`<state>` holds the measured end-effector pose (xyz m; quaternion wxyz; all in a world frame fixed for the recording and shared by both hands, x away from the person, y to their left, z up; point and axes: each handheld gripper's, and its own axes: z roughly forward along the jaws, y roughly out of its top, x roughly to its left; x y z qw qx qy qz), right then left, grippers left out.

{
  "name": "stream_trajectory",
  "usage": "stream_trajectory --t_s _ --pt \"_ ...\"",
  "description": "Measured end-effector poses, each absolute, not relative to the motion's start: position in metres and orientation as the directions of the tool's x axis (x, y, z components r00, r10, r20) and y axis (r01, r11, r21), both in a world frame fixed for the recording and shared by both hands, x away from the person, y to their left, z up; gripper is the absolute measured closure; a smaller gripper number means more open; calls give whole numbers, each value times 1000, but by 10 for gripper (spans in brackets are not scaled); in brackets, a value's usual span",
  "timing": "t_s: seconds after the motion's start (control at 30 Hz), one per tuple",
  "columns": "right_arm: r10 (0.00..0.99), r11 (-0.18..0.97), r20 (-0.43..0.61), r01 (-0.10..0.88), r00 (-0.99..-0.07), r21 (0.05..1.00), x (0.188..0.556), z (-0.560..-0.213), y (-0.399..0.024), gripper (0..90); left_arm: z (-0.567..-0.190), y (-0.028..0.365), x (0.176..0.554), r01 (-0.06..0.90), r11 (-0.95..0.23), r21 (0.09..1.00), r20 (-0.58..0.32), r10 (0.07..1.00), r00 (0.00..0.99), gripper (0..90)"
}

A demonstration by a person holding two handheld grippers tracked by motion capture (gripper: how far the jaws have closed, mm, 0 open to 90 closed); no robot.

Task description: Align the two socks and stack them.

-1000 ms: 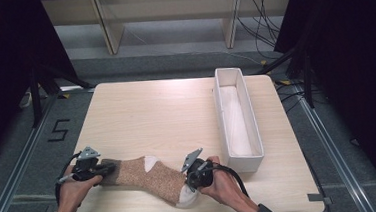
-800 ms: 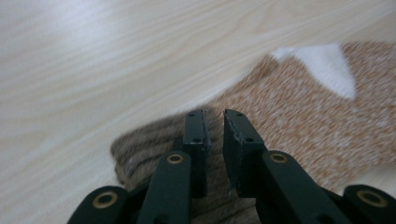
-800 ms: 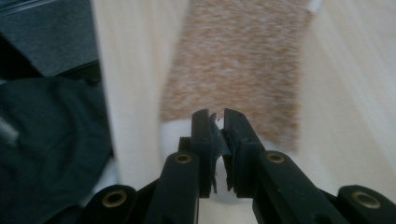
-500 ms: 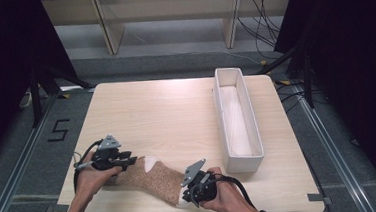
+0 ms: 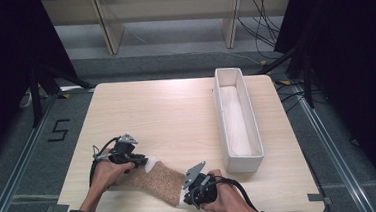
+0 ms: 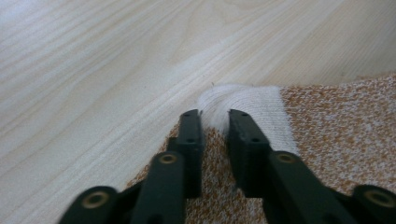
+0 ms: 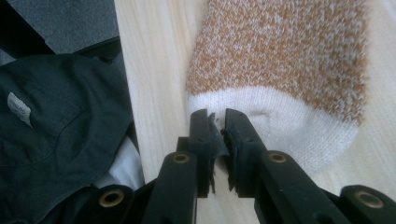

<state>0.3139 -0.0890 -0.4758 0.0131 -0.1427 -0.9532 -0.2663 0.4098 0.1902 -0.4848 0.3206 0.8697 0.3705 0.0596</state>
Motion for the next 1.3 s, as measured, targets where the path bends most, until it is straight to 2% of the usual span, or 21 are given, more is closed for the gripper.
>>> stream_trajectory --t_s 0.23,0.43,0.53,0.63,0.7,0.73,0.8,0.93,1.07,1.23,1.3 --pt "280 819 115 299 -953 490 314 -478 -89 825 -475 190 408 576 -518 633 -108 678 728 839" --pt "282 817 114 301 -952 492 316 -479 -89 827 -456 190 410 531 -468 706 -90 685 723 842" --pt "285 814 125 309 -950 493 317 -479 -90 827 -468 189 415 564 -519 642 -94 677 730 839" --pt "291 811 125 314 -949 494 317 -479 -90 823 -482 191 419 611 -510 606 -140 688 712 827" --pt "289 811 125 312 -949 495 317 -479 -90 822 -481 194 419 620 -490 613 -148 699 700 785" --pt "288 811 125 312 -949 495 317 -479 -90 821 -480 195 419 621 -487 614 -147 703 696 709" --pt "291 809 128 315 -948 496 317 -479 -90 818 -474 196 415 621 -474 624 -141 714 686 663" --pt "283 808 128 308 -951 502 318 -479 -91 816 -457 209 403 600 -464 652 -128 713 690 613" --pt "292 807 126 315 -948 499 317 -478 -91 811 -448 245 387 624 -425 655 -80 783 617 534" --pt "292 809 123 314 -948 497 317 -479 -90 811 -454 292 368 670 -343 658 -68 859 507 502" --pt "287 811 125 311 -950 496 318 -479 -90 810 -464 300 361 681 -348 644 -83 853 515 546"
